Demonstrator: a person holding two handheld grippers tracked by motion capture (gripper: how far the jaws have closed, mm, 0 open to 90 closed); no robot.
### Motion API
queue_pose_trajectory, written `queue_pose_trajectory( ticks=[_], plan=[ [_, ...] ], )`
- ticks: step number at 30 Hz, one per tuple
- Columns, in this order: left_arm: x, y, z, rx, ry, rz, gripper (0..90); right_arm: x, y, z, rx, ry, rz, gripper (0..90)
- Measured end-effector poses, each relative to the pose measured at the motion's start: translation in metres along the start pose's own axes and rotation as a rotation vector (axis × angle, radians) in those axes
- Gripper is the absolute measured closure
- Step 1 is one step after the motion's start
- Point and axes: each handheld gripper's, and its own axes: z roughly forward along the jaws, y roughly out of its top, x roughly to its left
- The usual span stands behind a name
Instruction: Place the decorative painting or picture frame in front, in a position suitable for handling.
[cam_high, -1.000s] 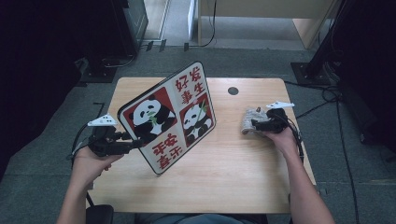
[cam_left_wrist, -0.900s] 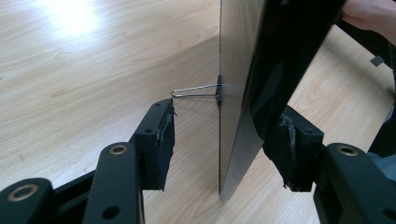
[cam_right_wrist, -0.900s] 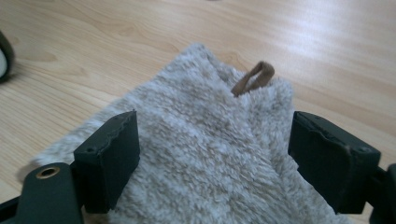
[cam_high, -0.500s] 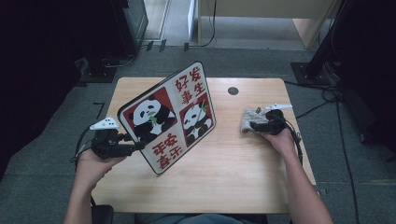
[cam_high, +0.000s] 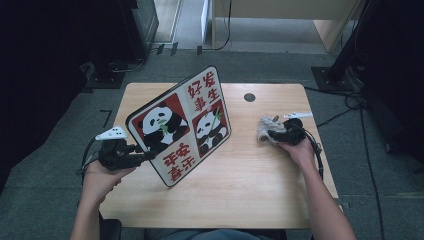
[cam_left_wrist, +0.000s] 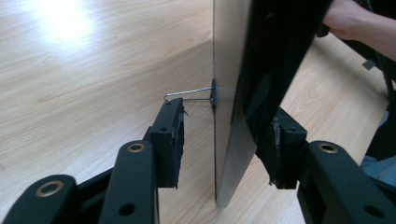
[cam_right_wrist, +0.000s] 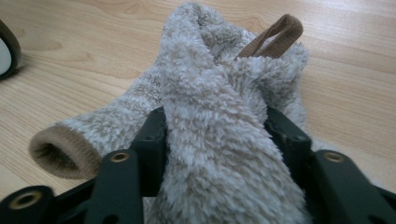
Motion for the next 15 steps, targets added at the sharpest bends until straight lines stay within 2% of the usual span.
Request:
queue_pose_trajectory(
  ticks=[2,4,9,13,15],
  plan=[
    [0.000,0.000,0.003,-0.005,0.000,0.000,56.5,0.000,0.002,-0.001,0.012,0.003,0.030,55.3],
    [0.000,-0.001,0.004,-0.006,-0.001,0.002,56.8,0.001,0.003,-0.001,0.021,0.003,0.033,56.4],
    [0.000,-0.001,0.009,-0.002,-0.004,0.000,59.5,0.002,0.009,-0.005,0.048,0.012,0.023,59.0],
    [0.002,-0.003,0.010,-0.025,-0.010,-0.029,61.6,0.006,0.011,-0.007,0.056,0.013,0.002,59.0],
    [0.002,-0.004,0.010,-0.034,-0.007,-0.019,64.1,0.009,0.012,-0.009,0.055,0.017,-0.009,58.9]
  ],
)
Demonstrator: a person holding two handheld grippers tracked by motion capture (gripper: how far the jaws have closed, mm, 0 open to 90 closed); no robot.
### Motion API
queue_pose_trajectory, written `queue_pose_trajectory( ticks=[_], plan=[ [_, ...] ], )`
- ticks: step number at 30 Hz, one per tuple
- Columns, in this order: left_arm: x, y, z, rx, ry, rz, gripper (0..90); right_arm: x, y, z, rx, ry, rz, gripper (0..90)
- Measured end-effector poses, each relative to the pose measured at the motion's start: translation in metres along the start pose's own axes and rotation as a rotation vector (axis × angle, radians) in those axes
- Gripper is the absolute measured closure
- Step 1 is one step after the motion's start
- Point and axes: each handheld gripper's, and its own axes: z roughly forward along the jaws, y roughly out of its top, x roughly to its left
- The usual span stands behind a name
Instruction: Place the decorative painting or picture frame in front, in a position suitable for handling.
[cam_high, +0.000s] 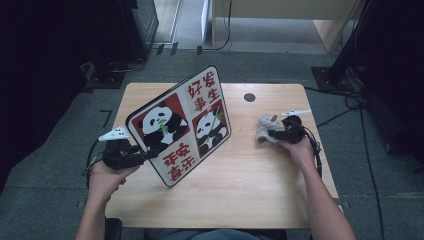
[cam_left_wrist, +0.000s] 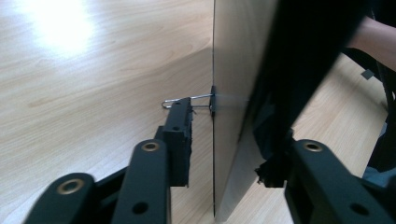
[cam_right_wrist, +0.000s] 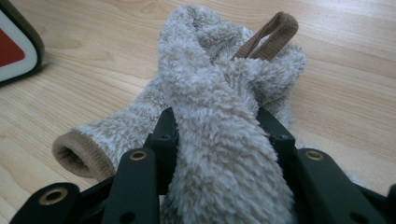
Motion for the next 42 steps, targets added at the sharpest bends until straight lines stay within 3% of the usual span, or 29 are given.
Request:
queue_pose_trajectory(
  ticks=[4,8,15,25,37,42],
  plan=[
    [-0.001,0.000,0.001,-0.015,0.005,0.009,68.4,0.003,0.002,-0.002,-0.018,0.017,-0.006,58.3],
    [-0.001,0.000,0.001,-0.031,-0.003,0.011,70.4,0.003,0.004,-0.005,-0.041,0.054,0.032,58.5],
    [-0.002,0.001,0.003,-0.047,-0.011,0.018,78.4,0.008,0.007,-0.011,-0.055,0.051,-0.011,58.7],
    [-0.003,0.000,0.003,-0.055,-0.023,0.008,80.0,0.019,0.010,-0.015,-0.024,0.093,-0.030,58.6],
    [-0.006,-0.001,0.003,-0.058,-0.030,-0.007,80.5,0.038,0.015,-0.022,-0.034,0.118,-0.115,58.4],
    [-0.007,-0.002,0.003,-0.056,-0.031,-0.011,80.5,0.043,0.019,-0.024,-0.038,0.134,-0.116,58.4]
  ],
)
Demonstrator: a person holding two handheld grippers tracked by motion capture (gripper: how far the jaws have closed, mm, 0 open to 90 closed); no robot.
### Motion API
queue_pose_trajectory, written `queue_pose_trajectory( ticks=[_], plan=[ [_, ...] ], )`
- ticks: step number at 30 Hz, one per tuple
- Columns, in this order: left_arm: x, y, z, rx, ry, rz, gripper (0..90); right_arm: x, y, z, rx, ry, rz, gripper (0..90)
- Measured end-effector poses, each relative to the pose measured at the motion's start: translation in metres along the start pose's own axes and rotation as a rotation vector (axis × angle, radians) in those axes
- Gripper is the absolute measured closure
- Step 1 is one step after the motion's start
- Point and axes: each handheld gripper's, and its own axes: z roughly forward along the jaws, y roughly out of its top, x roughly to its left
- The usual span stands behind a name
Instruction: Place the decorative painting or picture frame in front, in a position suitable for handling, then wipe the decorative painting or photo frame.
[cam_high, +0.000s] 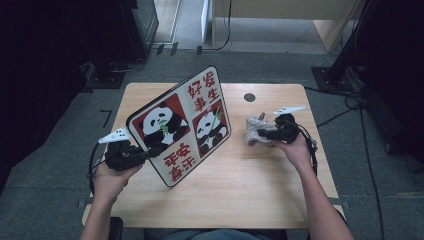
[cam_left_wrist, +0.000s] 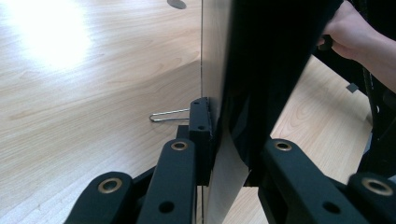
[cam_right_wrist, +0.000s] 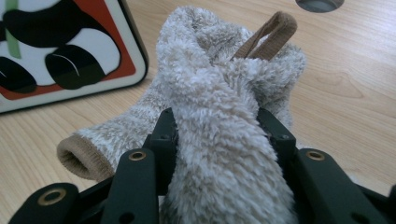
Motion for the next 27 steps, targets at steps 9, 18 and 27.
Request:
queue_pose_trajectory(
  ticks=[9,18,27],
  plan=[
    [-0.001,-0.001,0.000,-0.004,-0.004,-0.008,80.4,0.010,0.010,-0.006,-0.018,0.038,-0.027,58.3],
    [-0.001,-0.001,0.000,-0.002,-0.004,-0.006,80.3,0.022,0.026,-0.016,-0.024,0.081,-0.047,58.4],
    [-0.001,0.000,0.000,-0.004,0.000,-0.003,80.5,0.032,0.051,-0.026,-0.039,0.129,-0.081,58.2]
  ],
)
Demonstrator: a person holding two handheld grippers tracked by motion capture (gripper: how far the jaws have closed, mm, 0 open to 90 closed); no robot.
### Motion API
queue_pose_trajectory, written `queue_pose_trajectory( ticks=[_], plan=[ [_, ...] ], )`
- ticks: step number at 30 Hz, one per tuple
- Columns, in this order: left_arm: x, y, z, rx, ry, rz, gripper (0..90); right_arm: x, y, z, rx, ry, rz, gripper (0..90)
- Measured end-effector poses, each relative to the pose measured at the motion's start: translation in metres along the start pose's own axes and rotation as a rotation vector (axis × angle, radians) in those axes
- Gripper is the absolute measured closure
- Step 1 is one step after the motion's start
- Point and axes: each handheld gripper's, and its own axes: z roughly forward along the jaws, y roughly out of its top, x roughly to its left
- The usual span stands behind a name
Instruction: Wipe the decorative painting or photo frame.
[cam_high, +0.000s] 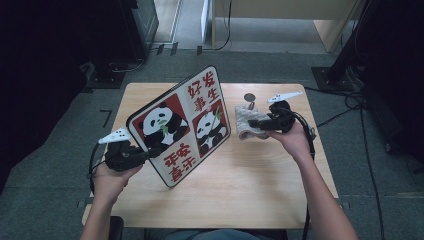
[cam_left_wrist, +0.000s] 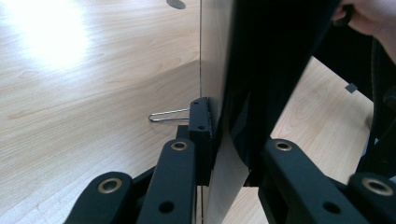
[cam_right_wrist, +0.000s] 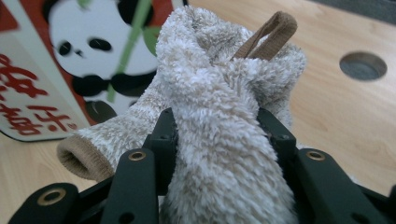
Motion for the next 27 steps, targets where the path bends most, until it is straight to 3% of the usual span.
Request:
queue_pose_trajectory(
  ticks=[4,11,27],
  plan=[
    [0.000,0.000,0.000,0.002,0.000,0.000,80.5,0.006,0.014,-0.005,-0.015,0.012,-0.022,58.2],
    [0.001,0.000,0.000,0.000,-0.003,0.000,80.5,0.021,0.056,-0.016,-0.057,0.048,-0.068,57.9],
    [0.002,0.000,0.000,-0.002,-0.012,-0.003,80.5,0.057,0.127,-0.027,-0.128,0.064,-0.159,57.5]
  ],
)
